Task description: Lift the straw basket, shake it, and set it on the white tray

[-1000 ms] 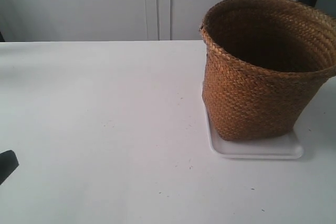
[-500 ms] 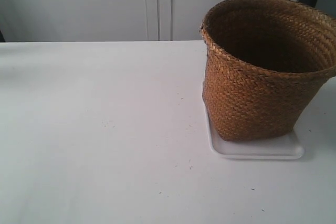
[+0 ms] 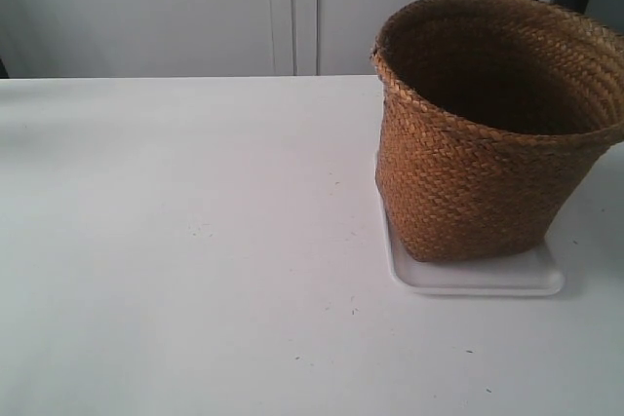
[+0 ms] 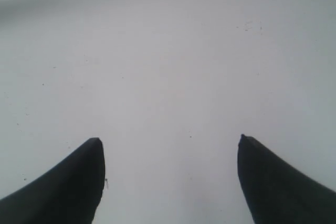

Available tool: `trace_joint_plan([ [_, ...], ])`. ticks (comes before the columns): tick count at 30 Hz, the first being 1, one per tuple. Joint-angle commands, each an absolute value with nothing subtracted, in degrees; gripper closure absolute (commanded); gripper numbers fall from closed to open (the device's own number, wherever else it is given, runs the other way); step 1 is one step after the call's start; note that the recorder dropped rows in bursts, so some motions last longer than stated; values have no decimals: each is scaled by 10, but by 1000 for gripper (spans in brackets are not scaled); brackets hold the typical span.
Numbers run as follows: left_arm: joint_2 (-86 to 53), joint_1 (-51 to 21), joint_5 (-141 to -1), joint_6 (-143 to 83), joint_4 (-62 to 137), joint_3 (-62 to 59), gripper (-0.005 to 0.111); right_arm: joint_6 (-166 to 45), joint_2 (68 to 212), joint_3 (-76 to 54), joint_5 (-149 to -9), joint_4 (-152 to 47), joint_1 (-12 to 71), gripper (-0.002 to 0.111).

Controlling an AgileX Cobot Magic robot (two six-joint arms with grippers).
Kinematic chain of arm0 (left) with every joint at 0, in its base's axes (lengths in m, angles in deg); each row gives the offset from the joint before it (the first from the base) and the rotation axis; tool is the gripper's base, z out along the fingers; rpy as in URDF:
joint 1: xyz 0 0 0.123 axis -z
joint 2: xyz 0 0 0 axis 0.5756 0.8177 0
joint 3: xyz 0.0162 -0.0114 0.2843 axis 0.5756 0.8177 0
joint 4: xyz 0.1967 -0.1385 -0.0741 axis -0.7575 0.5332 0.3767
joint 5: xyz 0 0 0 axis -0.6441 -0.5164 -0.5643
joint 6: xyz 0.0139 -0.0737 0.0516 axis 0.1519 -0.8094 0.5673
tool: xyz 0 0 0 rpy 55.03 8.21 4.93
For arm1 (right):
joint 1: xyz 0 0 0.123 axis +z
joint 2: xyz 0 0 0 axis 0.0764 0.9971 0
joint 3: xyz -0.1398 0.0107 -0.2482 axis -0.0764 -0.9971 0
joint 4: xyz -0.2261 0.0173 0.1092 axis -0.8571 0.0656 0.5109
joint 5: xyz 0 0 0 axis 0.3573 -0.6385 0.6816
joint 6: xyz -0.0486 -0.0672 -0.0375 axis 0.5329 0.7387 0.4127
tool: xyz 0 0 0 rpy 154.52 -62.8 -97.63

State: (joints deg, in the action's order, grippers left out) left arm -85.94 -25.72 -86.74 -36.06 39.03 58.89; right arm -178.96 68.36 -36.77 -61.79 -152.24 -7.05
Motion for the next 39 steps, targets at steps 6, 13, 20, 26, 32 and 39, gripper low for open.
trace_joint_plan([
  [6, -862, -258, -885, -368, 397, 591, 33, -1792, 683, -367, -618, -1524, -69, 40],
  [13, -862, -258, -885, -368, 397, 591, 33, -1792, 683, -367, -618, -1524, -69, 40],
  [20, -862, -258, -885, -368, 397, 591, 33, -1792, 683, -367, -618, -1524, -69, 40],
  [26, -862, -258, -885, -368, 397, 591, 33, -1804, 683, -367, -611, -1524, -69, 40],
  [32, -862, -258, -885, -368, 397, 591, 33, -1697, 683, -375, -593, -1334, -69, 40],
  [39, -862, -258, -885, -368, 397, 591, 33, -1144, 683, -482, -478, -825, -69, 40],
])
